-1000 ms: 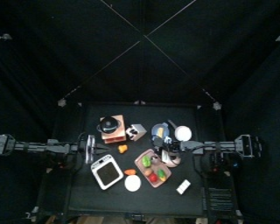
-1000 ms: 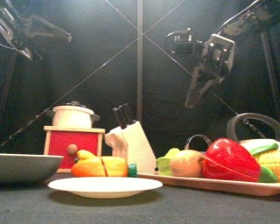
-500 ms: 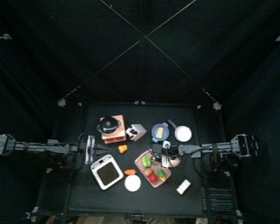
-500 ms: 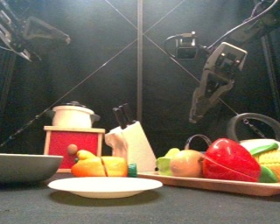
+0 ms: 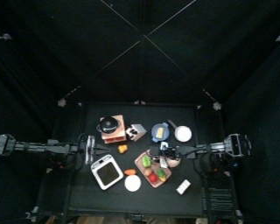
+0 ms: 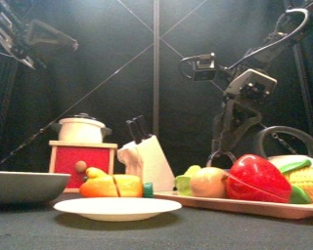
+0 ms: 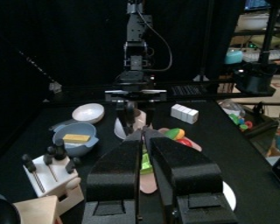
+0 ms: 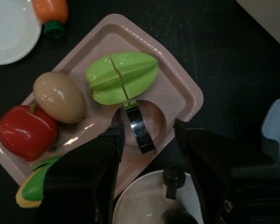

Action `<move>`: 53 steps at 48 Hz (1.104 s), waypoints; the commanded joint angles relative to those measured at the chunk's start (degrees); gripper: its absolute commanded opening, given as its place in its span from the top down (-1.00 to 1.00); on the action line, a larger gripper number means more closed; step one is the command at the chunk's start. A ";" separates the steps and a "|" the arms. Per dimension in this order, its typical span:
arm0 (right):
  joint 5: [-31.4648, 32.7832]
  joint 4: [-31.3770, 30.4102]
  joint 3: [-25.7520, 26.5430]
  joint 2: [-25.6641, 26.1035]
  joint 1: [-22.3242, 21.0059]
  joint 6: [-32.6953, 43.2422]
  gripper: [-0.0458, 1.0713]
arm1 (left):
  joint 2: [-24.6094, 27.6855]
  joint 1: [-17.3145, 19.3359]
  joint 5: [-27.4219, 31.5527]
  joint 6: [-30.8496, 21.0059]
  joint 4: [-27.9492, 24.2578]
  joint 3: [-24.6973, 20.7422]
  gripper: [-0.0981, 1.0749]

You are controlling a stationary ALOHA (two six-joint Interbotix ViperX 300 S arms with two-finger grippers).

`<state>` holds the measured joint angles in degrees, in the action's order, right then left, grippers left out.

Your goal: Grab cookie cutter

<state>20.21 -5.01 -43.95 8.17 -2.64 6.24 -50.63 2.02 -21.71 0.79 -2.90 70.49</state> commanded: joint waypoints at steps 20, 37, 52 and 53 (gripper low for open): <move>0.18 -0.09 2.90 -1.58 0.88 0.00 -0.21 | 0.09 0.18 -0.53 0.09 -0.09 -0.70 -0.06; 2.02 0.18 4.39 0.26 0.97 0.00 -0.14 | 0.09 0.35 -0.53 0.09 -0.09 -0.53 -0.06; 1.85 0.26 4.31 2.46 1.05 0.00 -0.14 | 0.09 0.35 -1.85 0.09 0.00 -0.35 -0.06; 1.85 0.18 4.31 2.46 1.05 0.00 -0.14 | 0.09 0.35 -1.76 0.09 0.00 -0.35 -0.06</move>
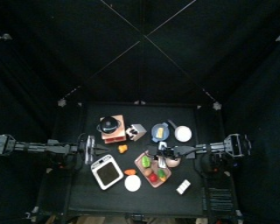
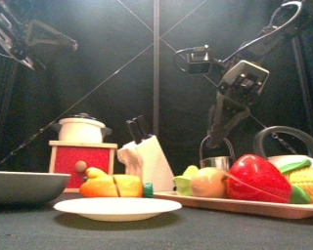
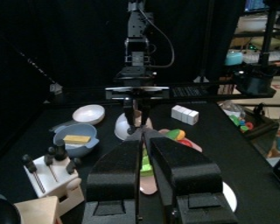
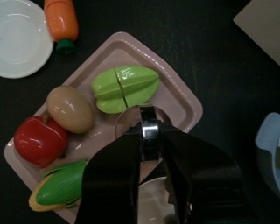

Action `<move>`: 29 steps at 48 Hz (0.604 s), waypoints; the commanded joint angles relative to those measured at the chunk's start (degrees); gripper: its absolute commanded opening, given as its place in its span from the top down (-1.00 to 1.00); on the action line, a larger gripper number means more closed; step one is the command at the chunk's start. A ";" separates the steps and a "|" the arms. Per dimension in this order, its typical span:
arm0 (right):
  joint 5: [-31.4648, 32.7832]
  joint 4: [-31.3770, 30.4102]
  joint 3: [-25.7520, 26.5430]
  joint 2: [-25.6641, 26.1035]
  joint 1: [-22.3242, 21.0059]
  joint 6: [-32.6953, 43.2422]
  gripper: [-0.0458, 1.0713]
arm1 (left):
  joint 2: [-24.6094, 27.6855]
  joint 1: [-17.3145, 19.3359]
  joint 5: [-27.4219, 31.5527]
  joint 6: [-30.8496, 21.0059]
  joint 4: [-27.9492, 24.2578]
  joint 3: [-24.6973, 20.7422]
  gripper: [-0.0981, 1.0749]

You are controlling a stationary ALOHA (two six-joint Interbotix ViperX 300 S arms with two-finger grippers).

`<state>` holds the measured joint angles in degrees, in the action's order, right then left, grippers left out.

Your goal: Grab cookie cutter

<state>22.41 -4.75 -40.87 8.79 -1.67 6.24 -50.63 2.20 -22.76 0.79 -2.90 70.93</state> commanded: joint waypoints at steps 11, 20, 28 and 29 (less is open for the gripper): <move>-0.97 -0.26 1.32 1.93 0.09 0.00 -0.14 | 0.09 0.18 -0.79 0.00 0.00 -0.79 -0.06; -2.37 0.00 1.23 2.37 0.09 0.00 -0.14 | 0.09 0.18 -0.79 0.00 0.18 -0.88 -0.06; -2.99 -0.35 1.32 2.37 0.09 0.00 -0.14 | 0.09 0.18 -0.70 0.09 0.26 -0.79 -0.06; -2.99 -0.35 1.32 2.37 0.09 0.00 -0.14 | 0.09 0.26 -0.79 0.00 0.26 -0.79 -0.06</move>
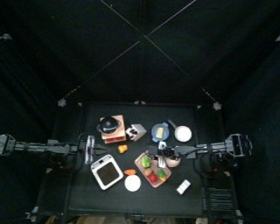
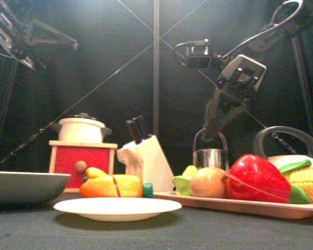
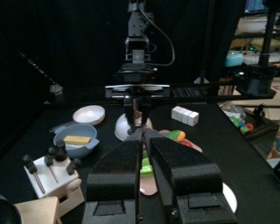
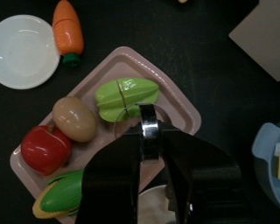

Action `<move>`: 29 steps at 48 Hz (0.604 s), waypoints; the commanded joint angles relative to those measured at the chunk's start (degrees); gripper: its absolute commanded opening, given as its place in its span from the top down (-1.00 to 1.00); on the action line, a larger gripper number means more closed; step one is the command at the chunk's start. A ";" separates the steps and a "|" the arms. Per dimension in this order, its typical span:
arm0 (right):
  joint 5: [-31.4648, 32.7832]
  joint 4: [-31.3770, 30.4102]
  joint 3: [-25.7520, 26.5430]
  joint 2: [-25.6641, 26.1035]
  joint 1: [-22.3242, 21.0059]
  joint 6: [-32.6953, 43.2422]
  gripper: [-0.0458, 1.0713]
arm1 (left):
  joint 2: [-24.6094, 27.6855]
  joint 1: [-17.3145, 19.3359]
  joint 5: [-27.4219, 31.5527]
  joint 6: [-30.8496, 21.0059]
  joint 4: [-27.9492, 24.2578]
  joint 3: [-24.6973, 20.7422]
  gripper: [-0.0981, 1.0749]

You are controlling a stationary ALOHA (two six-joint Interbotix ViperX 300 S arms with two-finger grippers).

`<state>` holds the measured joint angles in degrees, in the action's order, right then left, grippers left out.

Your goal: Grab cookie cutter

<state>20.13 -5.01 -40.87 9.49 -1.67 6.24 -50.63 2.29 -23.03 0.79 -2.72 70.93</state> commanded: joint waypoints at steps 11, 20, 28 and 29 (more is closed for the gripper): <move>-1.67 -0.53 1.23 1.76 0.00 -0.09 -0.14 | 0.09 0.09 -0.53 0.09 -0.18 -0.70 -0.06; -2.37 -1.41 1.58 1.67 -0.97 0.00 -0.14 | 0.09 0.18 -0.44 0.09 -0.18 -0.70 -0.06; -2.99 -1.49 1.76 1.67 -1.85 0.00 -0.14 | 0.09 0.18 -0.53 0.09 0.00 -0.79 -0.06; -3.08 -1.41 1.76 1.67 -1.93 0.00 -0.14 | 0.09 0.18 -0.53 0.09 0.09 -0.79 -0.06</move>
<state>17.84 -6.42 -40.69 9.49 -3.16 6.24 -50.63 2.29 -23.03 0.79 -2.72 70.93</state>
